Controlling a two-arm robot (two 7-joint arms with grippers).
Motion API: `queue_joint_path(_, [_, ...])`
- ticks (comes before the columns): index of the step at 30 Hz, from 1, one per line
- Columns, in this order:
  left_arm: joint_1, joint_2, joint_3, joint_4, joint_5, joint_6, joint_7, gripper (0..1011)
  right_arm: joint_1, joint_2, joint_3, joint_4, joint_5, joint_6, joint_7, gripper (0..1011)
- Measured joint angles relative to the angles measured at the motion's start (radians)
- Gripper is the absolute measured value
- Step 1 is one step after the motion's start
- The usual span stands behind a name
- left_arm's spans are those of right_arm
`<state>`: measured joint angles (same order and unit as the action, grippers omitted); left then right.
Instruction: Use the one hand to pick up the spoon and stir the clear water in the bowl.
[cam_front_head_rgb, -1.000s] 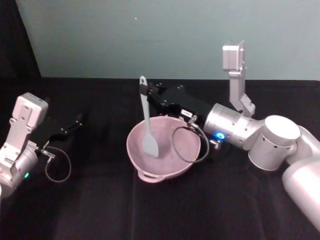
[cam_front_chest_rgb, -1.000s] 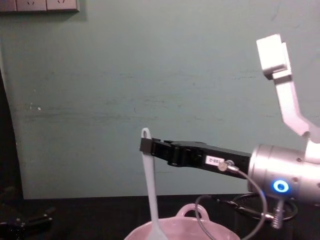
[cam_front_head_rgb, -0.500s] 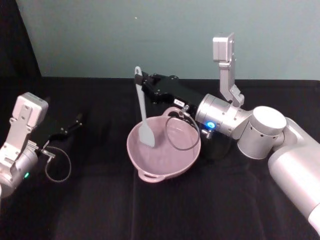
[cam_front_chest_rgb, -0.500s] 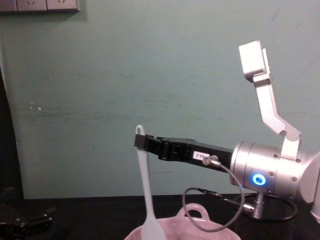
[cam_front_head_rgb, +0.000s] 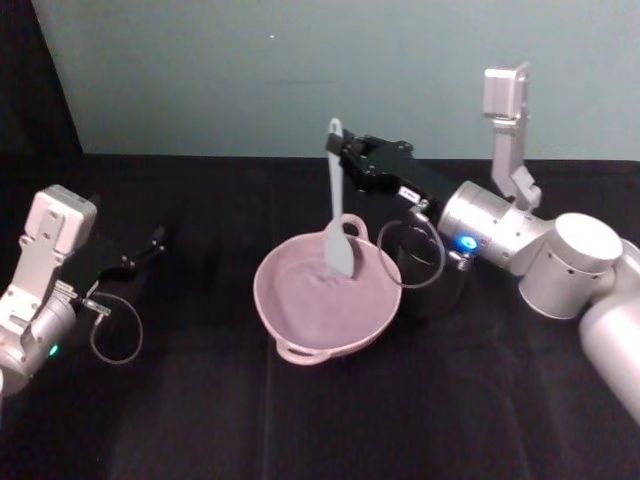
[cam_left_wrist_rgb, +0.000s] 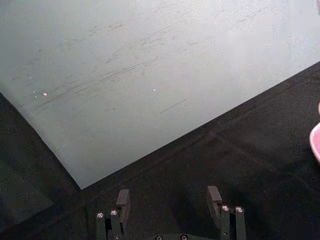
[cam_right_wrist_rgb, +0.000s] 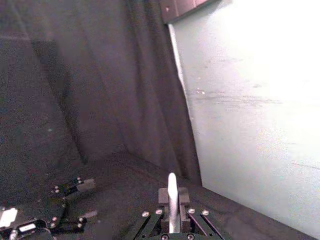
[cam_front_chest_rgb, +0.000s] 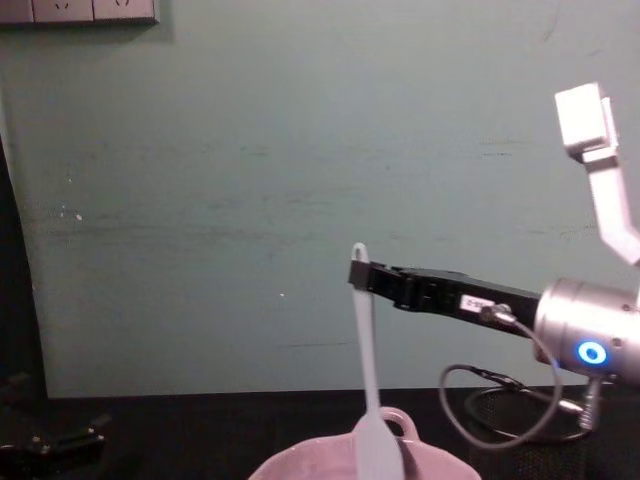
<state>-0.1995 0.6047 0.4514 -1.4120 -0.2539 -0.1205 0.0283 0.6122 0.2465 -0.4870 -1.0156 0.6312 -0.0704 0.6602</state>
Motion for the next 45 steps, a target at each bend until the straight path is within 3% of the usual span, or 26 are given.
queue_joint_path(12, [0.000, 0.000, 0.000, 0.000, 0.000, 0.000, 0.000, 1011, -0.109, 0.078, 0.019, -0.176, 0.018, 0.080, -0.045, 122])
queue_joint_path(22, [0.000, 0.000, 0.000, 0.000, 0.000, 0.000, 0.000, 1011, -0.155, 0.085, -0.006, -0.259, 0.036, 0.092, -0.051, 122])
queue_joint_path(32, [0.000, 0.000, 0.000, 0.000, 0.000, 0.000, 0.000, 1011, -0.108, 0.028, -0.058, -0.189, 0.036, 0.074, -0.015, 122])
queue_joint_path(45, [0.000, 0.000, 0.000, 0.000, 0.000, 0.000, 0.000, 1011, -0.001, -0.046, -0.076, -0.023, 0.022, 0.032, 0.023, 122])
